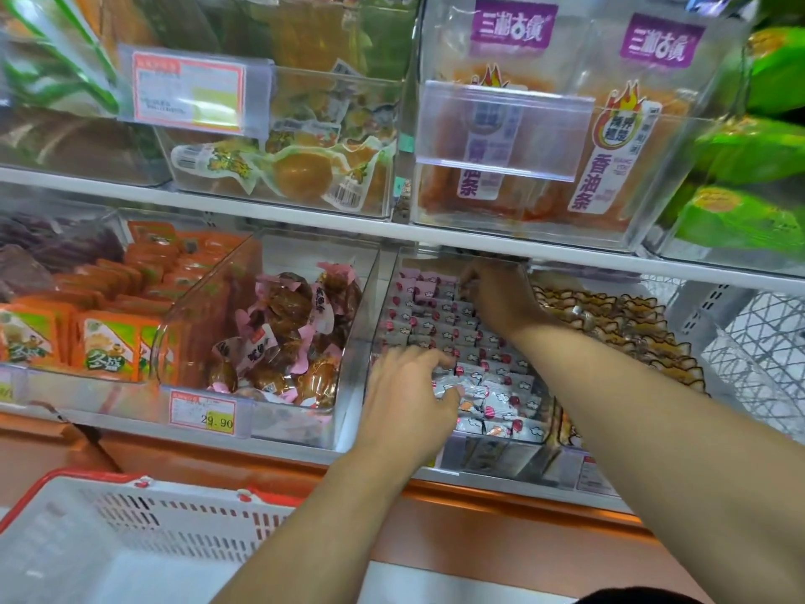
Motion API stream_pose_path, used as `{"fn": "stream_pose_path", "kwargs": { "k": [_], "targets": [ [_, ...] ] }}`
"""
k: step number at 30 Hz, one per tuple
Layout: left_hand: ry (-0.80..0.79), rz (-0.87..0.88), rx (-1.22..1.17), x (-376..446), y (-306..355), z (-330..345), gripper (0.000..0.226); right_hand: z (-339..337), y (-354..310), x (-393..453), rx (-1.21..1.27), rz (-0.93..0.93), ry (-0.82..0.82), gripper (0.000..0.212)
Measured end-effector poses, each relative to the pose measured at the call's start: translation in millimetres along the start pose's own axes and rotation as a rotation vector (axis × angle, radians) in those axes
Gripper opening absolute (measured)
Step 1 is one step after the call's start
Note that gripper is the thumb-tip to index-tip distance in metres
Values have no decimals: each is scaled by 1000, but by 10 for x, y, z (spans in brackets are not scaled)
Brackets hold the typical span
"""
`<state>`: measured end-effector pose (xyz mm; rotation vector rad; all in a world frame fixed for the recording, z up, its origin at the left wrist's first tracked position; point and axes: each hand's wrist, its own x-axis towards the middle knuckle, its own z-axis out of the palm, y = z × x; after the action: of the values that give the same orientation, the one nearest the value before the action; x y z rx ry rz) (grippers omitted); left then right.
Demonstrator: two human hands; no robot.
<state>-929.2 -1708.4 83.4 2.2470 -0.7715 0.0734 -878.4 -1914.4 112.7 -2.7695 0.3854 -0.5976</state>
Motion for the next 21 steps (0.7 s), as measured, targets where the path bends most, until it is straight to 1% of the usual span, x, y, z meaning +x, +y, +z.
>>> {"fn": "stream_pose_path", "kwargs": {
  "k": [4,5,7,9,10,12,14,15,18,21],
  "targets": [
    [-28,15,-61,-22,-41,-44,36,124,-5,34,-92,7,-67,31],
    [-36,18,-72,-27,-52,-56,35,138,-14,42,-108,16,-70,32],
    [-45,16,-100,-29,-60,-75,32,135,-50,73,-137,34,-3,27],
    [-14,-2,-173,-20,-52,-100,26,131,-100,108,-149,36,83,25],
    [17,-17,-221,-15,-47,-116,22,137,-122,129,-147,36,75,24],
    [63,-46,-305,-17,-43,-147,16,186,-151,161,-108,40,-44,19],
    [57,-61,-327,-29,-41,-165,14,234,-149,188,-50,69,-170,17],
    [49,-64,-323,-35,-39,-169,13,245,-146,197,-16,90,-190,16],
    [47,-73,-326,-35,-24,-173,12,269,-135,217,77,157,-148,14],
    [62,-81,-342,-28,-3,-182,11,248,-167,235,195,276,-4,14]
  ]
}}
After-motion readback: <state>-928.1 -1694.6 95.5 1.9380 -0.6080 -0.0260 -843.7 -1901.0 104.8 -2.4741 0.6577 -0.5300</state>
